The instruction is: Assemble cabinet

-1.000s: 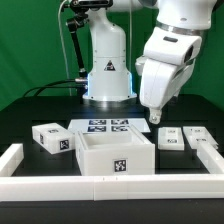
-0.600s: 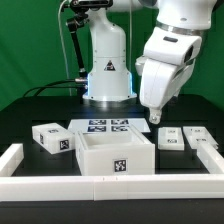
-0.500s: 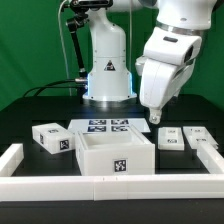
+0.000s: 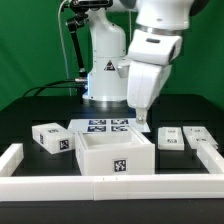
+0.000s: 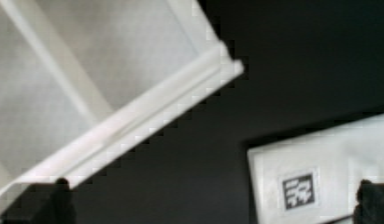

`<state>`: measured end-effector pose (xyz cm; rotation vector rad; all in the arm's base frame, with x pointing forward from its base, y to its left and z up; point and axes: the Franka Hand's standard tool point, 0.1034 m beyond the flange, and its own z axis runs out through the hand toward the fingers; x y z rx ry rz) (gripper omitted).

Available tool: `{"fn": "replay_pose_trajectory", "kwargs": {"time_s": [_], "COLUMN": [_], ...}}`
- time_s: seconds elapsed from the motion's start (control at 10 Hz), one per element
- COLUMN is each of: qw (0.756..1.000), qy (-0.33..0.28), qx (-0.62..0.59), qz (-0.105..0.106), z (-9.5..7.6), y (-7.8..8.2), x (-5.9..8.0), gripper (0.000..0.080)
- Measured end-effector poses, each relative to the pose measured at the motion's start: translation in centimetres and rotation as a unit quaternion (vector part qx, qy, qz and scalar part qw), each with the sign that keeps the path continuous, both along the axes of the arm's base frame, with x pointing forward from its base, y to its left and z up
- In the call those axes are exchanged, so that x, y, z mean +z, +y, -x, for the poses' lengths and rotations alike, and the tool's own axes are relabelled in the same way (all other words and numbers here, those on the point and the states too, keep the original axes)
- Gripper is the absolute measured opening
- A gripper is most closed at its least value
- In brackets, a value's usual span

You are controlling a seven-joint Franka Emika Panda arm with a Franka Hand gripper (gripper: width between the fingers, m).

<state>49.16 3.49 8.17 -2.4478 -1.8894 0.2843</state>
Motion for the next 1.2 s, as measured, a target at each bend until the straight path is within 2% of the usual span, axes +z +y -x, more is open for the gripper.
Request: {"fn": "replay_pose_trajectory", "kwargs": {"time_s": [0.2, 0.6, 0.7, 1.0, 1.2], "qw": [0.997, 0.998, 0.996, 0.981, 0.977], "qy": [0.002, 0.003, -0.003, -0.020, -0.020], "qx": [0.071, 0.055, 0.080, 0.183, 0.203], "qz": [-0.033, -0.028, -0.034, -0.061, -0.063], "z": [0.9, 0.9, 0.9, 1.6, 1.6], "y": [-2.5, -2.5, -2.7, -4.5, -5.1], "x": [-0.7, -0.8, -1.0, -2.2, -2.3], "gripper": [0.0797, 0.0797, 0.0797, 0.0797, 0.0797]}}
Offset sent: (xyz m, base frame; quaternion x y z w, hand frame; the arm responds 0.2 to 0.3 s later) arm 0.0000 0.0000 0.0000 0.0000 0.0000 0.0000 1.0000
